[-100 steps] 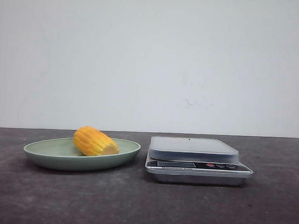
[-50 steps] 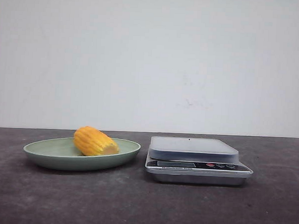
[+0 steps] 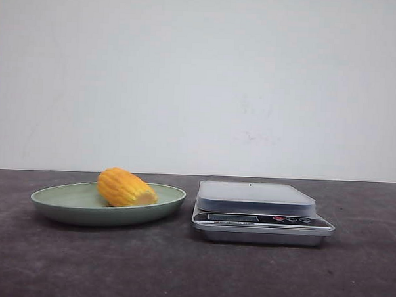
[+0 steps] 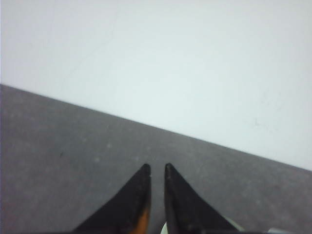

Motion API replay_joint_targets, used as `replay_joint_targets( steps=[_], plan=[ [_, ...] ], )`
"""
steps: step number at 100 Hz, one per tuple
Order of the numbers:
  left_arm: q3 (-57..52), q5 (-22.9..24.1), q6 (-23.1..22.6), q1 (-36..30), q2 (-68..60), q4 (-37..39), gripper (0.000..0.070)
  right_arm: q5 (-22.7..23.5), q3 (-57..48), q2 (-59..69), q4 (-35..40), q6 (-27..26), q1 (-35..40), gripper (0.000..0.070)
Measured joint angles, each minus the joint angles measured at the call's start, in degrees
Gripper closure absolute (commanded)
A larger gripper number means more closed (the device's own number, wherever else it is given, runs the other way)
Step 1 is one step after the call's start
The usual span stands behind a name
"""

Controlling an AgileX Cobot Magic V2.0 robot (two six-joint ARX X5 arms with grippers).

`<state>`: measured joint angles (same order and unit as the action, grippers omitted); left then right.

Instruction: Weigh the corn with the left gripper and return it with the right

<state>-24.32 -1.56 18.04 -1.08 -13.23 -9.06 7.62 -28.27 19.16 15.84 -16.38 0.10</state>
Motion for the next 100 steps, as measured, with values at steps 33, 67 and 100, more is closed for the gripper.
replay_joint_targets(
  steps=[33, 67, 100],
  plan=[
    [-21.62, -13.66, 0.44, -0.37, -19.43, -11.23, 0.0225, 2.03, -15.91, 10.73, 5.16, 1.25, 3.23, 0.0295],
    [-37.90, -11.96, -1.70, -6.64, -33.35, -15.26, 0.0229, 4.39, -25.33, 19.71, 10.08, 3.80, 5.97, 0.0215],
    [-41.27, -4.50, -1.97, -19.43, -57.55, -14.91, 0.0184, 4.44, -28.59, 23.71, 10.54, 5.01, 7.52, 0.0215]
  ],
)
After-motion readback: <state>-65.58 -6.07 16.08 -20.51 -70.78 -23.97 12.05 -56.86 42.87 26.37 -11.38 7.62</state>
